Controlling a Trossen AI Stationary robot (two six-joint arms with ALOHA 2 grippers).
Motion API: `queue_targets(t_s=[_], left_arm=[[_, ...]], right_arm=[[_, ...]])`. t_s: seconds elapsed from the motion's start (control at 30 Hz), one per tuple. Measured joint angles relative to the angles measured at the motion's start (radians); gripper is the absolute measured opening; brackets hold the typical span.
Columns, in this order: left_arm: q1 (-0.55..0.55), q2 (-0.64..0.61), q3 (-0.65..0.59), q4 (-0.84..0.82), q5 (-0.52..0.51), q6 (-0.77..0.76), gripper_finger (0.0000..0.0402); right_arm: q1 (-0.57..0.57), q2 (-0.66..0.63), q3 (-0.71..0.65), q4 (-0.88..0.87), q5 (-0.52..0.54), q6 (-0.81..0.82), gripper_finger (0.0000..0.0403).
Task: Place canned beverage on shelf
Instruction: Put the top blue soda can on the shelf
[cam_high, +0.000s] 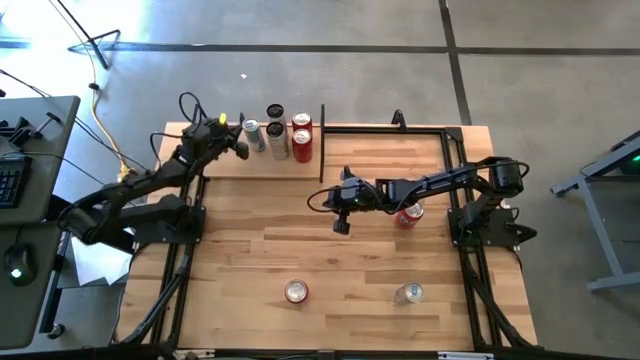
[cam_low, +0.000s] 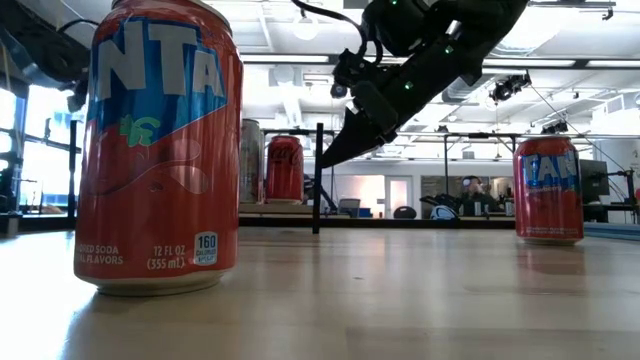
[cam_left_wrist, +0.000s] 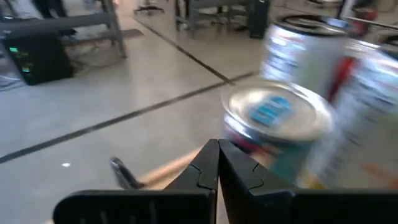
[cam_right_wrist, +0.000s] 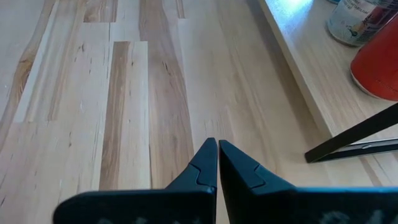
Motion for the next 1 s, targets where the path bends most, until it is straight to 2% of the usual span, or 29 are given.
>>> queue_targets(t_s=[0.23,0.37,0.67,1.0], left_arm=[[-0.148,-0.116,-0.069,-0.174,0.006,-0.061,0.0],[-0.202,-0.113,-0.112,-0.162,-0.034,-0.111,0.0],[-0.273,-0.056,-0.172,0.162,-0.041,-0.23,0.0],[-0.295,0.131,-0.184,0.397,-0.08,-0.263,0.0]], right_arm=[[0.0,0.0,0.0,-0.008,0.0,0.026,0.0],[0.0,0.0,0.0,-0.012,0.0,0.026,0.0],[0.0,0.0,0.0,-0.005,0.0,-0.008,0.0],[-0.001,0.0,0.0,0.015,0.0,-0.074,0.0]])
